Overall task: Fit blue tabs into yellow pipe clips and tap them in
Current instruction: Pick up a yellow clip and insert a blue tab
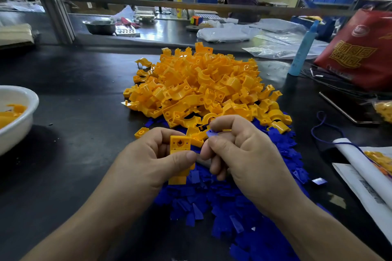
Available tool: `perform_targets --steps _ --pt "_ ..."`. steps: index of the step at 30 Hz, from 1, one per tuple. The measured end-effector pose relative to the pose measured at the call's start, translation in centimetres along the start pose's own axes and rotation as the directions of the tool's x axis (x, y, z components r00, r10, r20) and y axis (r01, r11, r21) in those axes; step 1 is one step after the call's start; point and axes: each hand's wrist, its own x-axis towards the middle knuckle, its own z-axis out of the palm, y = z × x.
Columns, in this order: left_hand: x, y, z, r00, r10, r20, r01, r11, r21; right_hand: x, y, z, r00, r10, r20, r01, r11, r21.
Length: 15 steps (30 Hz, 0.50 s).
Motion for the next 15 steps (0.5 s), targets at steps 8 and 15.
perform_targets --steps 8,15 --pt "0.29 -0.45 0.26 0.999 -0.046 -0.025 0.045 0.999 -0.006 -0.08 0.15 -0.01 0.997 0.049 0.055 -0.052 0.997 0.054" --pt "0.22 -0.70 0.39 0.998 -0.037 0.044 0.041 0.996 -0.084 -0.35 -0.02 0.31 1.000 -0.025 0.014 0.025 1.000 -0.019"
